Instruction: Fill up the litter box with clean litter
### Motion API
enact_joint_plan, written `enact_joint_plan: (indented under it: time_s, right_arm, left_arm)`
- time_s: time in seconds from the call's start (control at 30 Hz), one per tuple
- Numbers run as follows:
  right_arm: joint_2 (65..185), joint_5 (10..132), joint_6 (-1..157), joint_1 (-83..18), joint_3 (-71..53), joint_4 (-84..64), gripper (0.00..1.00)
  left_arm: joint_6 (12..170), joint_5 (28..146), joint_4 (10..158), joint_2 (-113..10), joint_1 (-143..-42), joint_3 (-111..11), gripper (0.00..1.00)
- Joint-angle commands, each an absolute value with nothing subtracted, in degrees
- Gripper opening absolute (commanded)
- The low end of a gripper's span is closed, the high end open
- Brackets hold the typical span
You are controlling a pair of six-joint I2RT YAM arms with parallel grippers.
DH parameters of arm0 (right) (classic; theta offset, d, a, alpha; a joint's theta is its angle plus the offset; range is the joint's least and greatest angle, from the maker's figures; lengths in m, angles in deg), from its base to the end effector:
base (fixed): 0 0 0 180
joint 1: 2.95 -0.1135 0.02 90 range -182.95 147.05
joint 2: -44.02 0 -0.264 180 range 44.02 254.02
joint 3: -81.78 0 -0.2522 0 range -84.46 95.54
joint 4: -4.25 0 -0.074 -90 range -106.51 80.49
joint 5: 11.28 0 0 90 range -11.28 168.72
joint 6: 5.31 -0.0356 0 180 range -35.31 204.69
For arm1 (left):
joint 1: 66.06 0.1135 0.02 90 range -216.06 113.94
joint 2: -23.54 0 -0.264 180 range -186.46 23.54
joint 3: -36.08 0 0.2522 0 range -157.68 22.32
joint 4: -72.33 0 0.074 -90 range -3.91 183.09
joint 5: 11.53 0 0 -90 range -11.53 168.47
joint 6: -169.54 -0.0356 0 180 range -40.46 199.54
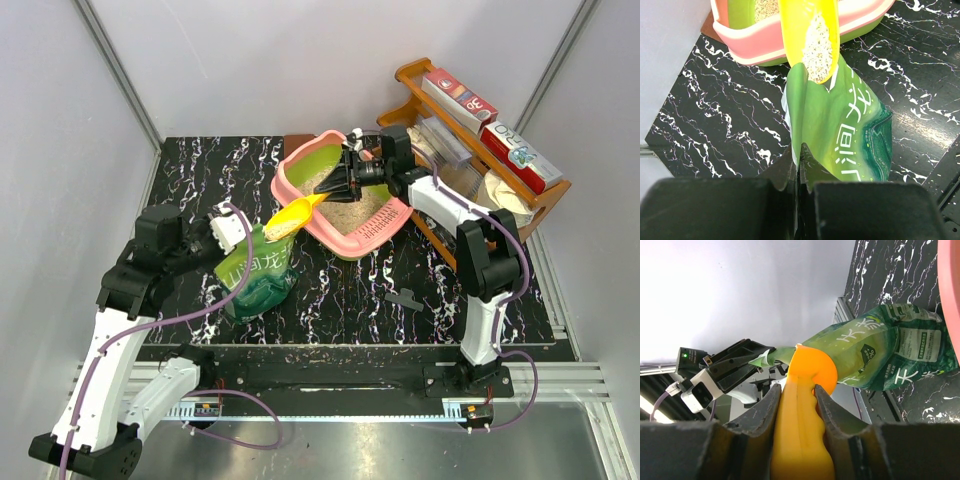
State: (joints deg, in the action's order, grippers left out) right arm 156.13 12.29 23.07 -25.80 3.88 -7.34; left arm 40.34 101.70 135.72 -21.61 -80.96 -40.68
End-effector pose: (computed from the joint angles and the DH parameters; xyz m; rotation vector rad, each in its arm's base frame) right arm 0.4018 0.2047 0.2818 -0.1858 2.3080 1.9919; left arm 0.1310 -0.0494 0.3766 1.1507 1.7334 -0.1731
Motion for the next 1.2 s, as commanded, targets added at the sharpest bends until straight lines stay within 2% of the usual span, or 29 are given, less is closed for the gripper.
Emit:
enact_joint_plan:
  time_s: [0.0,1.17]
  right_arm:
    - [156.0,9.3,17.6,-25.1,1.9,2.3,0.00]
    - [152.6,13.4,15.9,-15.9,4.8,2.3,0.00]
  left_arm:
    - [39.9,100.2,132.3,-21.4,-80.6,-42.5,0.04]
    - [39.5,98.9,133.4,-21.5,-80.6,-43.1,0.05]
